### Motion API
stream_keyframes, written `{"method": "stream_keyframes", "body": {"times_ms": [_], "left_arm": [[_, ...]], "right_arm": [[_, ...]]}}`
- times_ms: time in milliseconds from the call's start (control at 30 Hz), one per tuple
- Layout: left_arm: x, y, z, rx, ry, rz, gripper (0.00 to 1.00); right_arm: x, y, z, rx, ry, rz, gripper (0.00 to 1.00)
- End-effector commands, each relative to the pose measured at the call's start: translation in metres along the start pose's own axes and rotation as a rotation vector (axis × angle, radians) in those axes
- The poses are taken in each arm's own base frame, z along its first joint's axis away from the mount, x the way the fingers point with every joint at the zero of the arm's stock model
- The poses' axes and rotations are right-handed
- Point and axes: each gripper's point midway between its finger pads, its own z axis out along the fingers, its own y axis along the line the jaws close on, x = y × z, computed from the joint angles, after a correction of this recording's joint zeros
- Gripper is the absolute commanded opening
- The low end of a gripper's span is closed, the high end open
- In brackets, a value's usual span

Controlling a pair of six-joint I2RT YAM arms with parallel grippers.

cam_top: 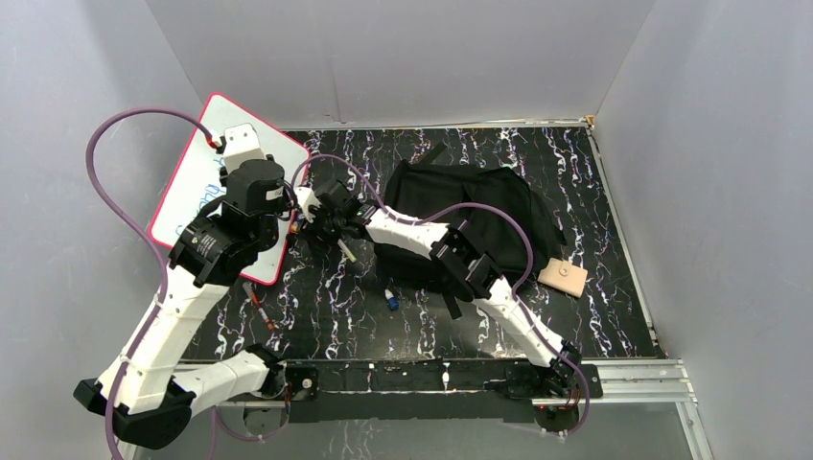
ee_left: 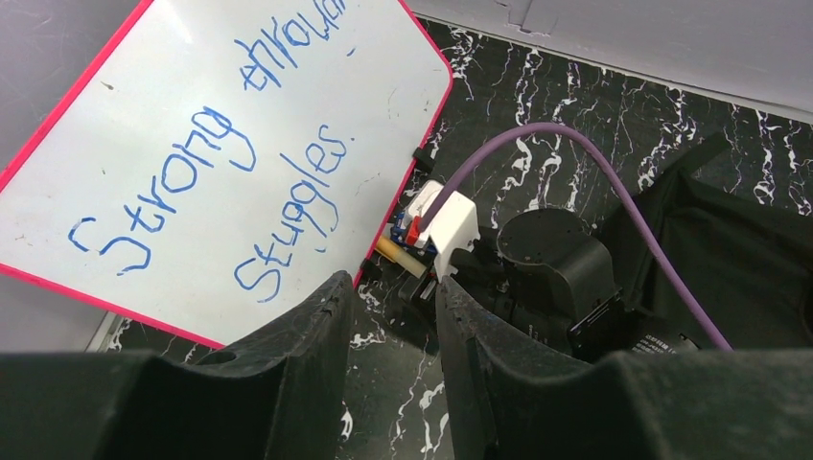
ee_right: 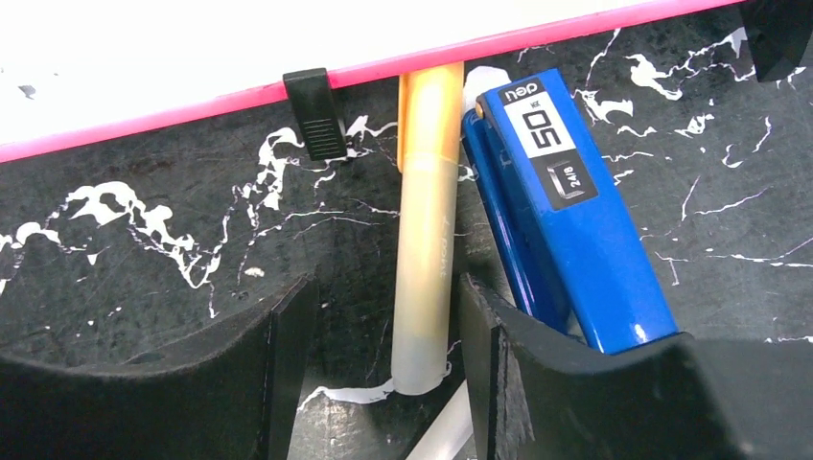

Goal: Pack the student bag
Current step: Pick up the stationery from the center of the board.

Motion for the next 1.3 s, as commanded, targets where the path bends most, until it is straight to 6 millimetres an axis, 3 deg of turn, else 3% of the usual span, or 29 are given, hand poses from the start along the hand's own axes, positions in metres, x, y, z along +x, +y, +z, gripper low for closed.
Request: {"method": "stream_keyframes", "body": {"times_ms": [0, 300, 633, 800, 933, 1067, 1267], "left_arm": [[0.0, 0.004, -0.002, -0.008, -0.008, -0.005, 0.36], [0.003, 0.003, 0.0, -0.007, 0.0, 0.002, 0.36], [0.004, 0.001, 0.002, -0.006, 0.0, 0.011, 0.36], [0.001, -0.002, 0.003, 0.004, -0.008, 0.015, 0.37], [0.0, -0.006, 0.004, 0.016, -0.012, 0.02, 0.37], [-0.002, -0.011, 0.006, 0.037, -0.022, 0.013, 0.38], [0.001, -0.032, 0.014, 0.102, -0.01, 0.022, 0.42]], "right_arm": [[-0.014, -0.007, 0.01, 0.037, -0.052, -0.021, 0.59], [-0.015, -0.004, -0.001, 0.06, -0.054, -0.02, 0.36], [-0.027, 0.014, -0.038, 0.074, -0.067, 0.003, 0.09], [-0.03, 0.018, -0.063, 0.104, -0.039, 0.037, 0.02], [-0.026, 0.014, -0.092, 0.174, -0.006, 0.082, 0.0], [-0.032, 0.023, -0.131, 0.197, -0.032, 0.147, 0.0], [-0.042, 0.002, -0.222, 0.419, -0.124, 0.294, 0.0]]}}
